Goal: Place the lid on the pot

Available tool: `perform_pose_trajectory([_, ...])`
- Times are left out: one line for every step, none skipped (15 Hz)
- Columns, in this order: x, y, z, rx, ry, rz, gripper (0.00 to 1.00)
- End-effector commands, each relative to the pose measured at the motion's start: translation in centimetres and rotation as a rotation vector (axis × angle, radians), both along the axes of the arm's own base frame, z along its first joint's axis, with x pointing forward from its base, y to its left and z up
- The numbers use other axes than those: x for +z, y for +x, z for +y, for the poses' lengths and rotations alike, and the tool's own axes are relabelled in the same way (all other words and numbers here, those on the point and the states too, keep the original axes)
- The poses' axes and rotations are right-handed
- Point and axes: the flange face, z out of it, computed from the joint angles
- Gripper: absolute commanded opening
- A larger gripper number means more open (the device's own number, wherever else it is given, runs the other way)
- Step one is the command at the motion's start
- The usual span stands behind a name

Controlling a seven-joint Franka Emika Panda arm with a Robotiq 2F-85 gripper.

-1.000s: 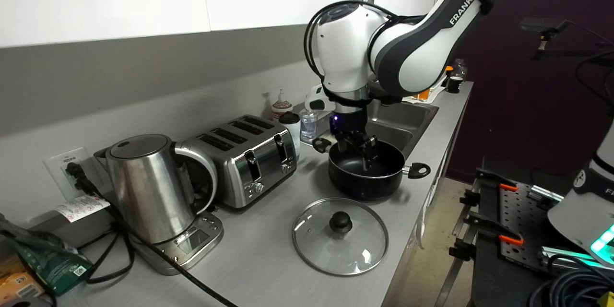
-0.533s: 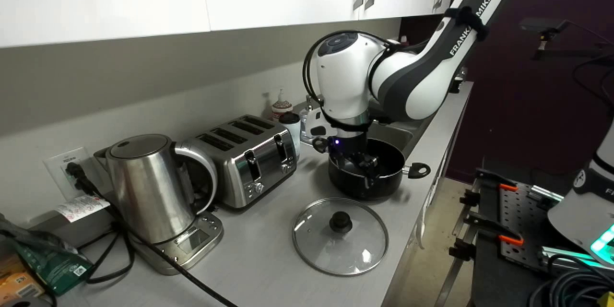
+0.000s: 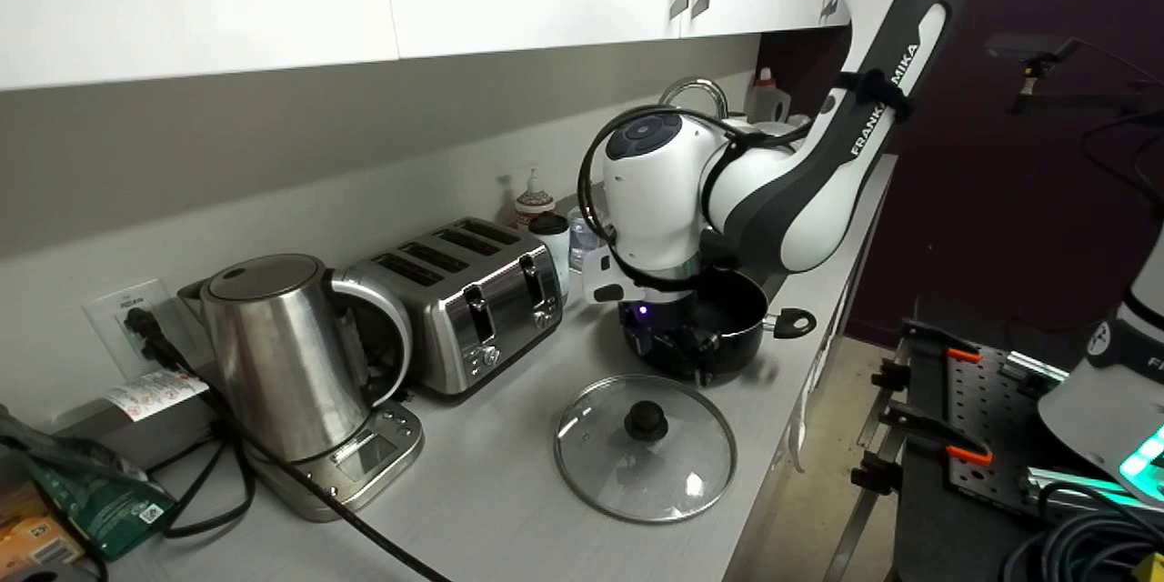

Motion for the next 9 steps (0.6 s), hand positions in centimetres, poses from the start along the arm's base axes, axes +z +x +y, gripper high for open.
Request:
perform_pose_trajectory([-1.6,0.8,0.7,0.078,0.02,0.004,1.0])
perform_pose_trajectory([-2.0,1.0,0.9,0.09,0.024,0.01,1.0])
perform_pose_trajectory([-2.3,1.2,1.1,0.102,0.028,0.012,1.0])
perform_pose_trajectory([-2.6,1.3,1.2,0.116,0.032,0.015,1.0])
perform_pose_trajectory([-2.9,1.5,1.4,0.128,0.037,0.017,1.0])
perform_pose_trajectory([-3.2,1.7,1.5,0.141,0.041,0.023,1.0])
perform_pose_trajectory([-3.4,1.8,1.7,0.151,0.046,0.026,1.0])
perform_pose_trajectory([-3.7,1.9,1.8,0.157,0.049,0.03,1.0])
perform_pose_trajectory([-4.0,1.9,2.0,0.167,0.052,0.035,1.0])
